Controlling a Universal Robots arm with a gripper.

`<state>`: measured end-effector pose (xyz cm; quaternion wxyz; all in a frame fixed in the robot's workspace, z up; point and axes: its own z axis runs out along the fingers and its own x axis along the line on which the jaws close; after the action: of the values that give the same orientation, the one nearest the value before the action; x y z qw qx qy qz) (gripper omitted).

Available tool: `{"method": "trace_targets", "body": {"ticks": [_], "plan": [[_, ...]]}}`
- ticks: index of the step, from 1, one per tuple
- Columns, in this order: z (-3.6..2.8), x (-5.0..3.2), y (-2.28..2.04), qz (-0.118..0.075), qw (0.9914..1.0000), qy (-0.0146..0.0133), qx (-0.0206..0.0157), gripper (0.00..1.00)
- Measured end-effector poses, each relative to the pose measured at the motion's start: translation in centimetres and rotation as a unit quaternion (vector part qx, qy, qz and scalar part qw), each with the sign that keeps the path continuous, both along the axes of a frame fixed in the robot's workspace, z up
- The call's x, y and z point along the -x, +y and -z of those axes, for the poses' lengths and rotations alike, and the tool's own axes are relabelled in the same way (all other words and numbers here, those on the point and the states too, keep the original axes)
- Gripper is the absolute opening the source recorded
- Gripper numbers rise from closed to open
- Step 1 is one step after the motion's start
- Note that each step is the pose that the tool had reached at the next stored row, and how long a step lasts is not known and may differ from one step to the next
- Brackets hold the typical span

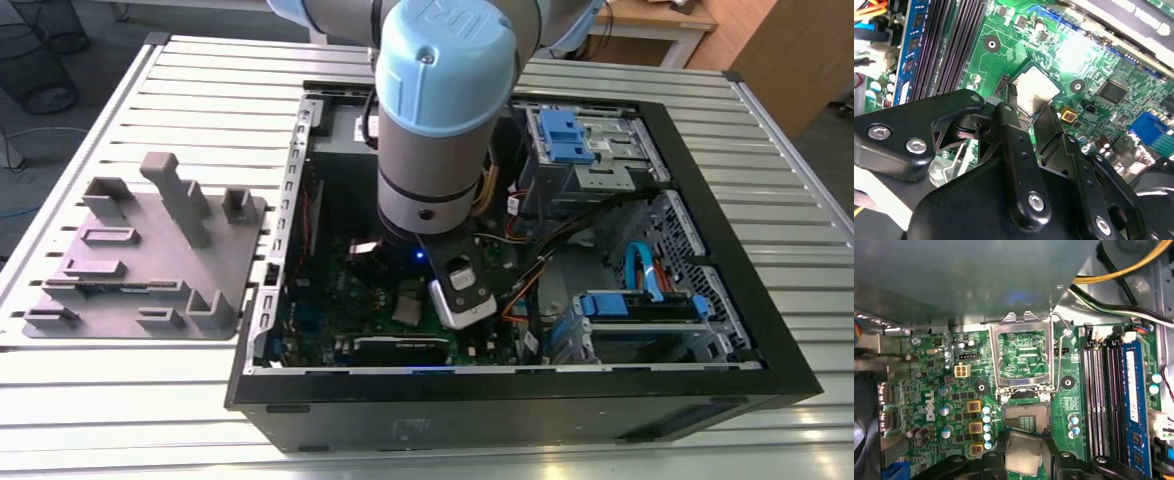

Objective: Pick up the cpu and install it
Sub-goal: 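Place the cpu into insertion slot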

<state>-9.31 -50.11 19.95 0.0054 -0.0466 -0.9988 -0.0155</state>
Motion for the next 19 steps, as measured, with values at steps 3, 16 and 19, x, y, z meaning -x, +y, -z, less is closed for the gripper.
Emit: {"method": "trace_targets", "body": {"ticks": [3, 16, 19], "plan": [[0.04, 0.01, -0.07, 0.014, 0.99990, 0.0000, 0.0000, 0.41], [0.22, 0.04, -0.56, 0.057, 0.99836, 0.0000, 0.0003, 0.41], [0.23, 0.06, -0.60, 0.057, 0.99836, 0.0000, 0.0003, 0.41]]}}
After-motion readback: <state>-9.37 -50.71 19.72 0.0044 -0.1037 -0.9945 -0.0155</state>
